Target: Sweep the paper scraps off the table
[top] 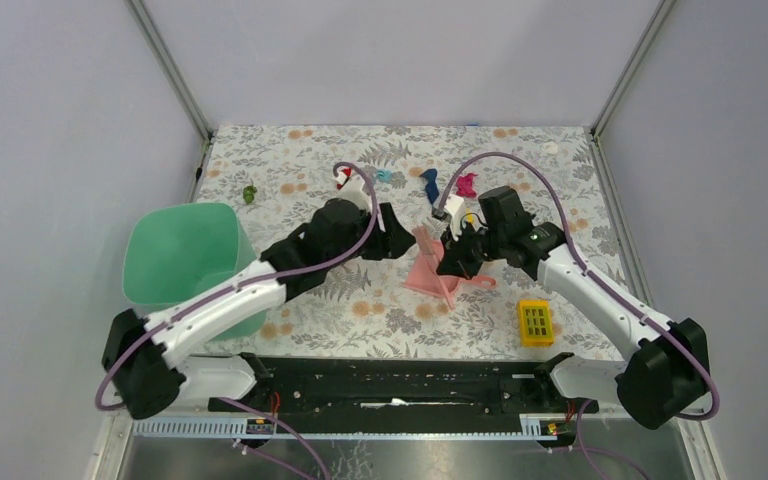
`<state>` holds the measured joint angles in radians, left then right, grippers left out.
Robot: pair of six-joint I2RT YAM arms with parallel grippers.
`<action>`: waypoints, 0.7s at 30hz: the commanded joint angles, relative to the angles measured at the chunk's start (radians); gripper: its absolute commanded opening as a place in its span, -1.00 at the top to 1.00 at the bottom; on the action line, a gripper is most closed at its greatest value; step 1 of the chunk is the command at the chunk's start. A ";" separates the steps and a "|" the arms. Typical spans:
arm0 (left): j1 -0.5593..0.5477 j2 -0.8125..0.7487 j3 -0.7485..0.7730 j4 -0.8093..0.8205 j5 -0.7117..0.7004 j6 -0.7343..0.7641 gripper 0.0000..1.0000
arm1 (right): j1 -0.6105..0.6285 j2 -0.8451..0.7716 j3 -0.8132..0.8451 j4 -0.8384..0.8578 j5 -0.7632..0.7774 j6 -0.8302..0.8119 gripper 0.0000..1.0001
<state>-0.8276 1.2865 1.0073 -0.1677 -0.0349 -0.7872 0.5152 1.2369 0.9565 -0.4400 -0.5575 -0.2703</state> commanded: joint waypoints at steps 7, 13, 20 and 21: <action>-0.081 -0.409 -0.227 0.071 0.191 0.619 -0.26 | -0.001 0.055 0.118 -0.507 -0.288 -0.384 1.00; -0.124 -0.427 -0.287 0.072 0.397 0.777 -0.24 | 0.000 0.165 0.239 -0.749 -0.366 -0.518 1.00; -0.141 -0.333 -0.271 0.092 0.499 0.897 -0.24 | -0.001 0.260 0.317 -0.936 -0.489 -0.632 1.00; -0.142 -0.319 -0.266 0.101 0.512 0.908 -0.24 | 0.000 0.275 0.333 -0.966 -0.502 -0.658 1.00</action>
<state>-0.9611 0.9253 0.7212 -0.1310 0.3733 0.0170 0.5152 1.4719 1.2148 -1.2243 -0.9306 -0.8043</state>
